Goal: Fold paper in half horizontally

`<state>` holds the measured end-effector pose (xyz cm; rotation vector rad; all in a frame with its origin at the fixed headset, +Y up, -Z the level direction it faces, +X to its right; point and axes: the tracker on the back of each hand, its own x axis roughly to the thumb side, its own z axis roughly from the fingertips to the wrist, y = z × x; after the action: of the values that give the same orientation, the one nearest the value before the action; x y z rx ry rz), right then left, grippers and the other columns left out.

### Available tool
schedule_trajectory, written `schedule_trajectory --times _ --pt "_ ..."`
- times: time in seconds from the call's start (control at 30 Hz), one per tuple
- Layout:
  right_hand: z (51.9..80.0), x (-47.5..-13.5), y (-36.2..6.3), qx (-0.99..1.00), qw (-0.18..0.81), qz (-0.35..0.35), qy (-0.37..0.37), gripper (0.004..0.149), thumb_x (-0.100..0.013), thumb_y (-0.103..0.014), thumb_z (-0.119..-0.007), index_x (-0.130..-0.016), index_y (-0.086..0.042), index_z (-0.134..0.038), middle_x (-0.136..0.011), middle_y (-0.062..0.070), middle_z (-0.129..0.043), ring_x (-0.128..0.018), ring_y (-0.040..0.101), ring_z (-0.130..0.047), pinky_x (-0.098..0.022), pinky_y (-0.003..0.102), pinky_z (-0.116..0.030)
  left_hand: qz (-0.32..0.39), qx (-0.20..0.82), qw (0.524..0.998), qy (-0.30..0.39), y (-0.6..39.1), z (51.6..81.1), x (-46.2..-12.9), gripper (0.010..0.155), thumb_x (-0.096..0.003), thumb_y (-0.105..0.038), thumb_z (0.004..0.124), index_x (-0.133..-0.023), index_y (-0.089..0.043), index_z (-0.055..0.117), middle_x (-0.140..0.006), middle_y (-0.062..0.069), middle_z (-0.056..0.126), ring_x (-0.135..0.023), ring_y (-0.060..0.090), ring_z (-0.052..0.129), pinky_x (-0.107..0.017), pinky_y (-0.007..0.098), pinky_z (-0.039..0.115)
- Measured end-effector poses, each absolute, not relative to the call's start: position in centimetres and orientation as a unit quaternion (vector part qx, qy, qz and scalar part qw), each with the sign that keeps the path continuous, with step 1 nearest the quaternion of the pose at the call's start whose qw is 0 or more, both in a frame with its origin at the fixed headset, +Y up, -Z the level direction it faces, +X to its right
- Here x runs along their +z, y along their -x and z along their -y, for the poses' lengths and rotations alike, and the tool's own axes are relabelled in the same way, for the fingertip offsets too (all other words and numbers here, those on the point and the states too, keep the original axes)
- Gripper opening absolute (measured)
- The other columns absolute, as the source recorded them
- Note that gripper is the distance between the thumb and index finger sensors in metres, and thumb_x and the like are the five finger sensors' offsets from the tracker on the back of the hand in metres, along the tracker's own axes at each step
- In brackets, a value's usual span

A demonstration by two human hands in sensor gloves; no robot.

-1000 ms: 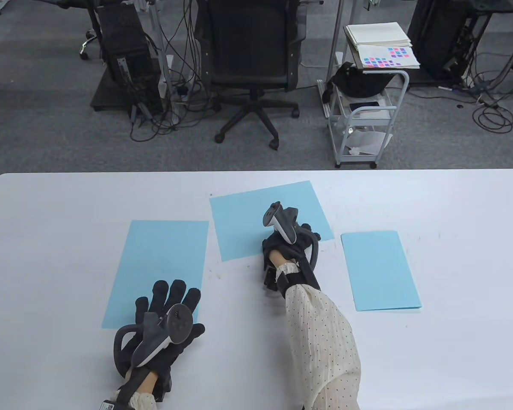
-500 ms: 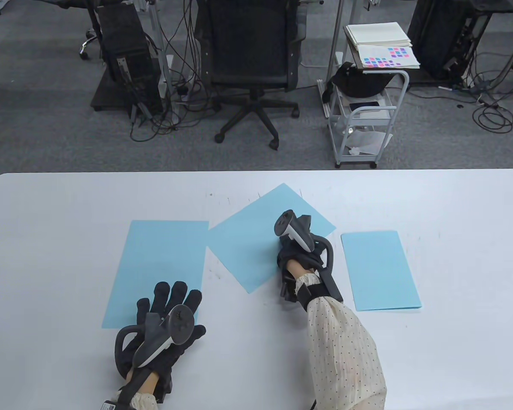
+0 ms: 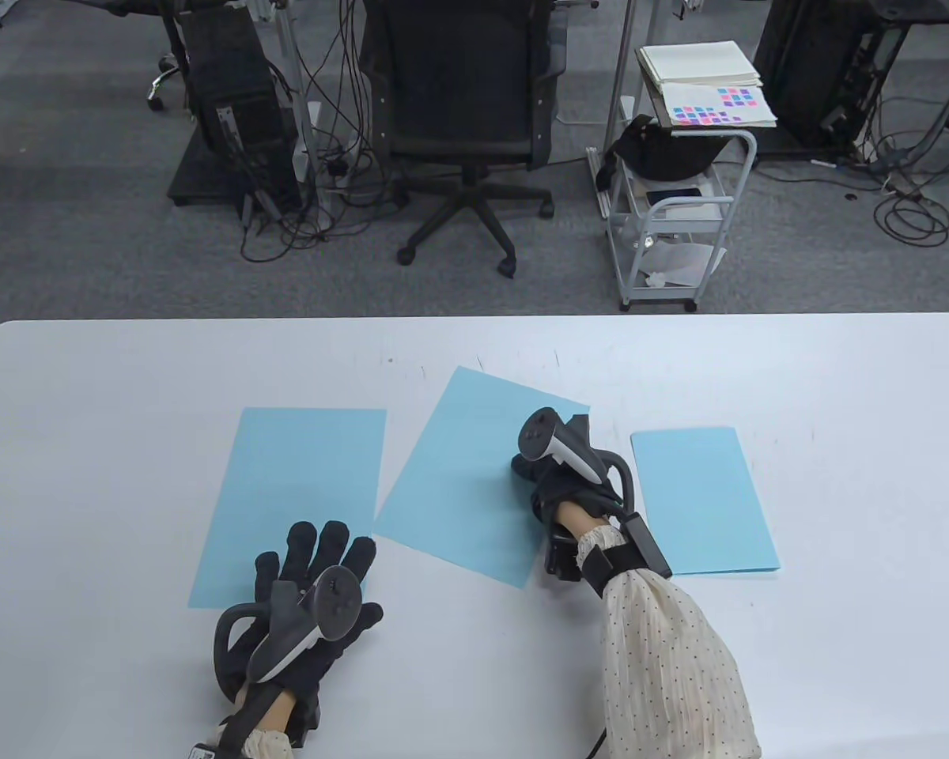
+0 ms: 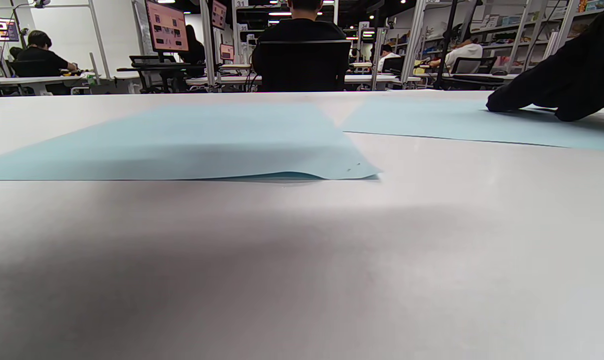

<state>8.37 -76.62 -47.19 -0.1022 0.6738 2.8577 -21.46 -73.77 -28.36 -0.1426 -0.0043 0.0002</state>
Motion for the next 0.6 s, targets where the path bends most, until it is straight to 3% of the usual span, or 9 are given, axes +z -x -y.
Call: schedule_trajectory --times 0.6 --pt "76.9 -43.7 -8.9 0.965 0.104 -0.230 -0.069 0.063 -0.046 -0.013 -0.077 -0.097 -0.045 -0.058 -0.115 -0.017 -0.042 -0.107 0.023 -0.032 -0.074 0.064 -0.017 0.007 -0.003 0.997 0.075 21.2 73.8 -28.2 0.077 -0.0312 -0.069 0.060 -0.101 -0.060 0.029 -0.120 -0.023 0.020 -0.117 0.017 0.017 -0.088 0.056 0.031"
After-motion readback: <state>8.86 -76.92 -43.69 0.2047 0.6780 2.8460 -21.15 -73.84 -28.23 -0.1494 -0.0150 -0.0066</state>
